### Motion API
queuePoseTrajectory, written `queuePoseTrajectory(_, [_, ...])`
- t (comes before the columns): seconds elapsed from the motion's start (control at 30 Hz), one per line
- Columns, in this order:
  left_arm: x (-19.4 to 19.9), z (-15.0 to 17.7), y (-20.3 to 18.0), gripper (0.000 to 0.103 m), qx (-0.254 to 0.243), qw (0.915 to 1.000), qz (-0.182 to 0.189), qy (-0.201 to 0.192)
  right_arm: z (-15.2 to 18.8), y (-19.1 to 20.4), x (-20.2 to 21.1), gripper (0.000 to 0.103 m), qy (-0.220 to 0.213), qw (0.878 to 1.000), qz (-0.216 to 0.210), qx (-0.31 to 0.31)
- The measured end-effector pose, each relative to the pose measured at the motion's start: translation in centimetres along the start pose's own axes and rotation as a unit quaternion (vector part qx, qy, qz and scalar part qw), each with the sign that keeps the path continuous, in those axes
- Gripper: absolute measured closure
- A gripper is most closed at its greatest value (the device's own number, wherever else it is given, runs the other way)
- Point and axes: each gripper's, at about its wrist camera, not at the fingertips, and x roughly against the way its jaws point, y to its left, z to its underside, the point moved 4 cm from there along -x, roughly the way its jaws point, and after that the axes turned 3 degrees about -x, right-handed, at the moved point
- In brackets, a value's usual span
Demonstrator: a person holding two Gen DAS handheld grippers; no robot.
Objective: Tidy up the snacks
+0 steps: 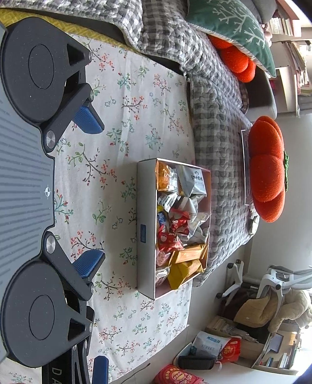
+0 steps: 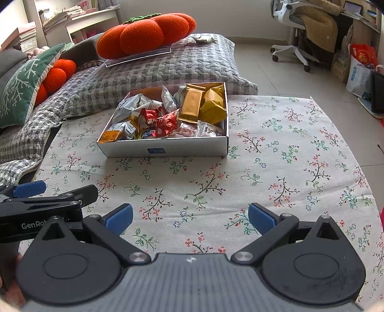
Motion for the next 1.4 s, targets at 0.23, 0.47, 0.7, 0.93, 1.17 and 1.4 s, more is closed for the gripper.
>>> queuePoseTrajectory(0.23, [0.03,0.06,0.03,0.0,-0.002,1.0,-0.001,-0.002,0.03,0.01,0.0,0.001,-0.001,1.0,0.001,0.0])
queuePoseTrajectory(0.47, [-0.04,0.1,0.0,0.0,-0.002,1.0,-0.003,0.001,0.09,0.08,-0.05,0.001,0.0,1.0,0.002,0.0])
queuePoseTrajectory(0.7, [-0.1,0.11,0.04,0.0,-0.002,1.0,-0.004,0.002,0.12,0.08,-0.07,0.001,0.0,1.0,0.002,0.001])
queuePoseTrajectory(0.93, [-0.11,0.12,-0.02,0.0,-0.002,1.0,-0.004,0.002,0.12,0.11,-0.08,0.001,0.0,1.0,0.002,0.002])
queuePoseTrajectory(1.17, [-0.17,0.16,0.01,0.0,-0.003,1.0,-0.005,0.003,0.16,0.13,-0.11,0.001,0.0,1.0,0.002,0.002])
queuePoseTrajectory(1.4, [-0.19,0.18,0.01,0.0,-0.003,1.0,-0.006,0.003,0.15,0.15,-0.11,0.001,0.0,1.0,0.003,0.002])
